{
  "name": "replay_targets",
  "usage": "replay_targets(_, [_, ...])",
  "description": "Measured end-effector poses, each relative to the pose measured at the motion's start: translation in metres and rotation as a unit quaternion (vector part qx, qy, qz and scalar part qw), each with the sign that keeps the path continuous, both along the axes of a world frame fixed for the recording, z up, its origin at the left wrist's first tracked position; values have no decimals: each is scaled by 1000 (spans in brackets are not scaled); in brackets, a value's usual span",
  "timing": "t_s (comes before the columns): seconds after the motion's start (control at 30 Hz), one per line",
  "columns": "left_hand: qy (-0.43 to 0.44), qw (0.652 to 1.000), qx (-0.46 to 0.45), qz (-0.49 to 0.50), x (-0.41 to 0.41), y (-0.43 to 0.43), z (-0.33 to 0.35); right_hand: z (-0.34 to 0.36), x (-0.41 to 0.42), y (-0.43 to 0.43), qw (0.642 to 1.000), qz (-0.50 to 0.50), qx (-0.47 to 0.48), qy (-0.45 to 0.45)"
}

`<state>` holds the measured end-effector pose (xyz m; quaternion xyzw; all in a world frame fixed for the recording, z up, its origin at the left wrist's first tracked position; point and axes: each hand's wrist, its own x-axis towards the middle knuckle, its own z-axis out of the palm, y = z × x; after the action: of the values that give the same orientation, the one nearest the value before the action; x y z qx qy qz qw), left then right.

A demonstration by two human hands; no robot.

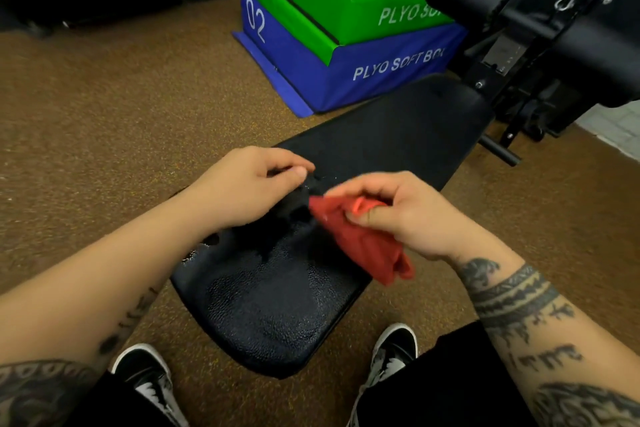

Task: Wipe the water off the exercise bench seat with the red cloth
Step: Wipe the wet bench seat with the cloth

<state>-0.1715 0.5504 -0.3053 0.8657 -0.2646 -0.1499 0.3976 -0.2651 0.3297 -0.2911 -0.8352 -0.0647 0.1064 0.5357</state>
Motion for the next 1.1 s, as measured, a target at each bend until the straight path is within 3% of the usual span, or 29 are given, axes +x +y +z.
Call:
replay_targets(0.07, [170,973,-150,36,-8,-7,12,3,12,14,982,-129,138,-14])
replay_targets(0.13, [264,931,-245,62,-12,-11,18,3,23,34,937,-239,254,10])
replay_targets(0.23, [264,914,-303,50,-19,-15,18,5,29,58,894,-288,337,62])
replay_targets(0.37, [196,932,-296,70,-16,-8,10,8,29,66,876,-203,413,145])
replay_targets(0.47, [162,933,-293,133,-2,10,13,7,35,53,920,-175,322,135])
replay_targets(0.57, [93,941,-261,195,16,42,15,4,45,37,964,-229,125,57])
replay_targets(0.63, [78,948,-210,228,24,67,14,-8,53,21,962,-264,-64,8])
replay_targets(0.7, [86,957,-145,236,28,88,9,-18,58,9,945,-279,-168,9])
replay_targets(0.8, [67,978,-20,196,28,101,-1,-24,61,5,932,-272,-241,4])
replay_targets(0.9, [-44,991,65,104,20,94,-22,-28,62,12,926,-255,-279,4])
replay_targets(1.0, [-136,985,85,59,18,84,-42,-32,62,22,924,-234,-303,11])
replay_targets(1.1, [-159,980,83,84,27,81,-54,-37,64,27,918,-214,-334,32])
